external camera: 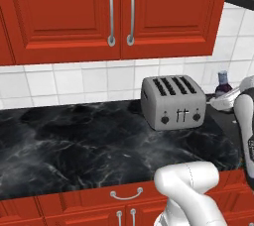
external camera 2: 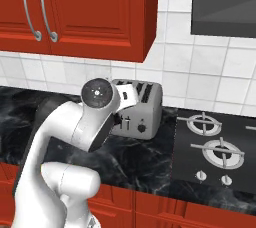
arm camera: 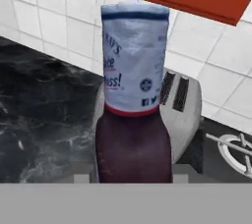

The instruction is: Take 2 condiments from the cabinet and move them on the counter near the stove.Make sure the condiments are lined up with each other, next to each other.

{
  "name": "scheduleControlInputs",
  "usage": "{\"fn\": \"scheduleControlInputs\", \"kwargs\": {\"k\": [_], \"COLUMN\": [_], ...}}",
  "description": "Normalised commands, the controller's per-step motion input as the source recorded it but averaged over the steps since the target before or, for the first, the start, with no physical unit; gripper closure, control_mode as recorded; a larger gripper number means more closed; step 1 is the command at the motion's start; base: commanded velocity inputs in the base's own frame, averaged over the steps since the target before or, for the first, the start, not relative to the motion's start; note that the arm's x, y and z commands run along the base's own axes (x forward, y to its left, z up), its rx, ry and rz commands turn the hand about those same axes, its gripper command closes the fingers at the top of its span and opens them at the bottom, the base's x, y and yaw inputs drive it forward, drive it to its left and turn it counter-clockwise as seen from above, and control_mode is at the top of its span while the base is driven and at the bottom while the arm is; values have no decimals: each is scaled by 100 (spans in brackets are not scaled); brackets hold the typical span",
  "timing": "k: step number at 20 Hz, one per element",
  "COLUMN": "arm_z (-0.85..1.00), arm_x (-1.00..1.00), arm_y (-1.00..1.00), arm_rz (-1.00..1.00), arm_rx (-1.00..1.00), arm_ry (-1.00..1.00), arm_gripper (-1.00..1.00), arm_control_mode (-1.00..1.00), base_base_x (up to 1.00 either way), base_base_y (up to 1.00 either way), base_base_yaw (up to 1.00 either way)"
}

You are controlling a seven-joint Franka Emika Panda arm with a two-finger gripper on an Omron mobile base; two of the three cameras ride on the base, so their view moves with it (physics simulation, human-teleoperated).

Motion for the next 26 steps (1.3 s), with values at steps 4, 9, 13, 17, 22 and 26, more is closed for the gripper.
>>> {"fn": "scheduleControlInputs", "kwargs": {"k": [4, 9, 13, 17, 22, 26], "arm_z": [-77, -55, -46, -51, -53, -45], "arm_x": [28, 22, 30, 31, 21, 27], "arm_y": [-76, -35, -6, -4, -22, -30], "arm_rz": [45, 25, 8, 4, 2, 0], "arm_rx": [1, 4, 2, 6, 14, 14], "arm_ry": [5, 0, 0, 0, 0, 0], "arm_gripper": [100, 100, 100, 100, 100, 100], "arm_control_mode": [-100, -100, -100, -100, -100, -100], "base_base_x": [0, 0, 0, 0, 0, 0], "base_base_y": [0, 0, 0, 0, 0, 0], "base_base_yaw": [0, 0, 0, 0, 0, 0]}}
